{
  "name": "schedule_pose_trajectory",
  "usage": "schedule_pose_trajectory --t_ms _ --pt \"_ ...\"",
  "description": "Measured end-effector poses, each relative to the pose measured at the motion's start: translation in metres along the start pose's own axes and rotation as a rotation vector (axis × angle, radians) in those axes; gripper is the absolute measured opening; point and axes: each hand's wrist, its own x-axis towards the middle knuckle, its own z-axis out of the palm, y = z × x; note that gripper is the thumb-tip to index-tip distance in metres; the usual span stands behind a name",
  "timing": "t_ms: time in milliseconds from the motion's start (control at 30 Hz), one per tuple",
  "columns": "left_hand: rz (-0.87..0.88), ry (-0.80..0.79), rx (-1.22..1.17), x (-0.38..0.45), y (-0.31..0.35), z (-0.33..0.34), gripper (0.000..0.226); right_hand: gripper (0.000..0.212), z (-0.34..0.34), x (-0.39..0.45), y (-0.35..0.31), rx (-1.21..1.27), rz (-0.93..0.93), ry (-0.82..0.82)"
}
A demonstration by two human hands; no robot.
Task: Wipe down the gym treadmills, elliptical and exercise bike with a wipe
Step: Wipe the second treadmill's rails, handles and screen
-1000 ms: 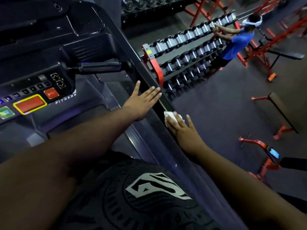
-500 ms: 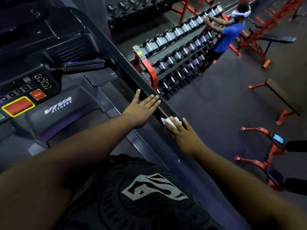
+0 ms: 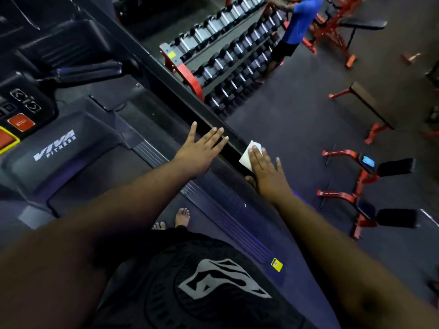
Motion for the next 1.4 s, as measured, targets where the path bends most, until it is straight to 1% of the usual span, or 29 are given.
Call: schedule_pose_trajectory --t_ms 100,200,300,400,500,600,667,700,800,900,1000,1067,1133,1200,1300,1400 --pt "0.001 0.016 0.017 -0.004 0.010 0.008 0.100 0.085 0.015 -0.043 0.023 -0.052 0.063 0.011" --pt "-0.028 -0.006 -0.013 -0.007 0.023 0.007 0.102 0.084 0.013 -0.043 0.031 -0.183 0.017 0.030" --pt "-0.057 -0.030 -0.030 -0.010 0.033 0.000 0.100 0.089 0.004 -0.017 0.017 -0.337 -0.130 0.102" --pt "-0.075 -0.044 -0.001 -0.014 0.042 -0.005 0.098 0.089 -0.004 0.003 0.007 -0.537 -0.286 0.103" --pt "-0.133 -0.059 0.004 -0.015 0.053 -0.006 0.096 0.083 -0.004 0.008 0.019 -0.675 -0.419 0.148" --pt "-0.214 -0.085 -0.065 -0.013 0.071 -0.007 0.101 0.078 -0.004 0.002 0.041 -0.722 -0.564 0.151" --pt "-0.278 -0.075 -0.112 -0.008 0.088 -0.008 0.104 0.076 0.000 -0.005 0.061 -0.683 -0.640 0.170" --pt "-0.302 -0.072 -0.132 -0.005 0.095 -0.010 0.106 0.077 0.001 -0.006 0.068 -0.629 -0.639 0.182" --pt "-0.357 -0.065 -0.186 -0.002 0.115 -0.012 0.107 0.083 0.005 -0.003 0.065 -0.460 -0.579 0.180" --pt "-0.407 -0.074 -0.207 -0.002 0.127 -0.012 0.108 0.087 0.000 0.007 0.042 -0.346 -0.509 0.167" --pt "-0.405 -0.083 -0.172 -0.004 0.136 -0.014 0.110 0.082 0.006 0.008 0.036 -0.165 -0.463 0.113" --pt "-0.388 -0.080 -0.156 -0.006 0.139 -0.015 0.109 0.074 0.016 -0.005 0.046 -0.044 -0.419 0.130" --pt "-0.371 -0.085 -0.141 -0.007 0.141 -0.016 0.107 0.072 0.029 -0.020 0.057 0.043 -0.393 0.153" --pt "-0.339 -0.103 -0.123 -0.006 0.143 -0.016 0.107 0.077 0.036 -0.023 0.059 0.066 -0.368 0.178" --pt "-0.306 -0.116 -0.126 -0.001 0.145 -0.018 0.109 0.091 0.031 -0.016 0.047 0.007 -0.314 0.215" --pt "-0.231 -0.113 -0.078 0.001 0.145 -0.027 0.105 0.089 0.018 -0.024 0.045 0.009 -0.297 0.207"
